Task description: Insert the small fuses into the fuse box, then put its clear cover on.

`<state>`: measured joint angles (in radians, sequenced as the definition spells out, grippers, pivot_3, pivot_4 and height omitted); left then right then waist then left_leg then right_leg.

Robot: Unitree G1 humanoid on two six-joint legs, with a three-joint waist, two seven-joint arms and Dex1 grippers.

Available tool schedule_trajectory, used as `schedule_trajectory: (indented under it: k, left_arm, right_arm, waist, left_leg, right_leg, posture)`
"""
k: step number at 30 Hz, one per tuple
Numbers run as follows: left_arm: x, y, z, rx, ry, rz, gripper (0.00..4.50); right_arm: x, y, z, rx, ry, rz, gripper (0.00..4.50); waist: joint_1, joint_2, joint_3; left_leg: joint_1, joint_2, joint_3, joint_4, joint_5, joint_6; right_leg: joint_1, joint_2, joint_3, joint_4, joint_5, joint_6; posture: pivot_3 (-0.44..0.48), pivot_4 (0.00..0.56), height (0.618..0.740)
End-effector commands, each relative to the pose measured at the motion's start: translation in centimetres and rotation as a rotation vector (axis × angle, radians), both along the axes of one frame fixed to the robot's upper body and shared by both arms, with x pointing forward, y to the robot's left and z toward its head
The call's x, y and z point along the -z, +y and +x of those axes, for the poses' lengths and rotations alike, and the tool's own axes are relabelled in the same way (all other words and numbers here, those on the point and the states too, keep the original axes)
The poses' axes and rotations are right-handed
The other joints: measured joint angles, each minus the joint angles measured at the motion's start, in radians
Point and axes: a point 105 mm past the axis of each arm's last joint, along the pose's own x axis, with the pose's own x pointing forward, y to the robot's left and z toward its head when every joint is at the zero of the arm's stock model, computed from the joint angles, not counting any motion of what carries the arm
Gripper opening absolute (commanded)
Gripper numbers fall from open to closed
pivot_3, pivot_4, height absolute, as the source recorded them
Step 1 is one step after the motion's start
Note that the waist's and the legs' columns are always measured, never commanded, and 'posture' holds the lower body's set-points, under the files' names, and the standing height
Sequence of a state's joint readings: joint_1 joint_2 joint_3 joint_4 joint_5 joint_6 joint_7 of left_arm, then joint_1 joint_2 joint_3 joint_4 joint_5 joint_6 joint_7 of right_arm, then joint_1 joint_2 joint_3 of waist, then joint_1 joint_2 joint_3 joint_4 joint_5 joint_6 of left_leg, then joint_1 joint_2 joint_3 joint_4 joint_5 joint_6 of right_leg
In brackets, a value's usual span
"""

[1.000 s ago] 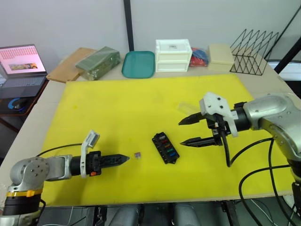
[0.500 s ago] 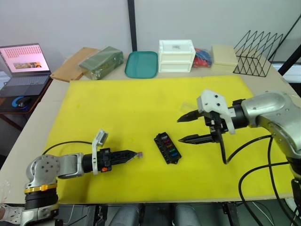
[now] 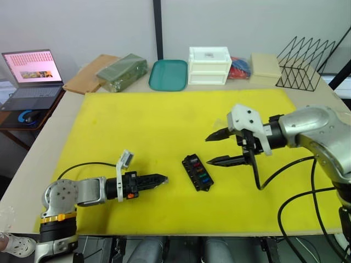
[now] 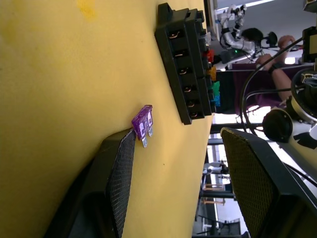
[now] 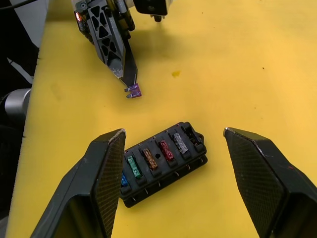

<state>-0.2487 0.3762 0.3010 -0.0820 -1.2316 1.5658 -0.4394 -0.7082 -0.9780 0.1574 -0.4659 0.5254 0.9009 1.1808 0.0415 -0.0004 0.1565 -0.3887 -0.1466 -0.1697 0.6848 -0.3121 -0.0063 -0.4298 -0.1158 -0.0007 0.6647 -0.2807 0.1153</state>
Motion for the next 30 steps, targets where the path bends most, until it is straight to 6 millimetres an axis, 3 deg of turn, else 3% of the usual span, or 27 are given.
schedule_trajectory:
  k: [1,8,30]
  left_arm:
    - [1.1,-0.8,-0.5,0.025,0.044,0.031,2.52]
    - [1.3,-0.8,-0.5,0.02,0.038,0.052,0.25]
    - [2.6,0.1,-0.2,-0.019,0.025,0.164,0.11]
  right_arm:
    - [-0.8,0.2,0.0,-0.012,-0.05,0.0,3.41]
    - [-0.7,0.2,0.0,-0.014,-0.049,-0.004,3.41]
    - [-0.5,0.5,0.0,-0.014,-0.056,-0.002,3.41]
  waist:
    - [0.0,0.0,0.0]
    - [-0.001,0.0,0.0]
    - [-0.002,0.0,0.0]
  left_leg:
    - [0.0,0.0,0.0,0.0,0.0,0.0]
    - [0.0,0.0,0.0,0.0,0.0,0.0]
    - [0.002,0.0,0.0,0.0,0.0,0.0]
  right_leg:
    - [0.0,0.0,0.0,0.0,0.0,0.0]
    - [0.0,0.0,0.0,0.0,0.0,0.0]
    - [0.001,0.0,0.0,0.0,0.0,0.0]
  posture:
    - [0.0,0.15,0.74]
    - [0.0,0.15,0.74]
    - [0.0,0.15,0.74]
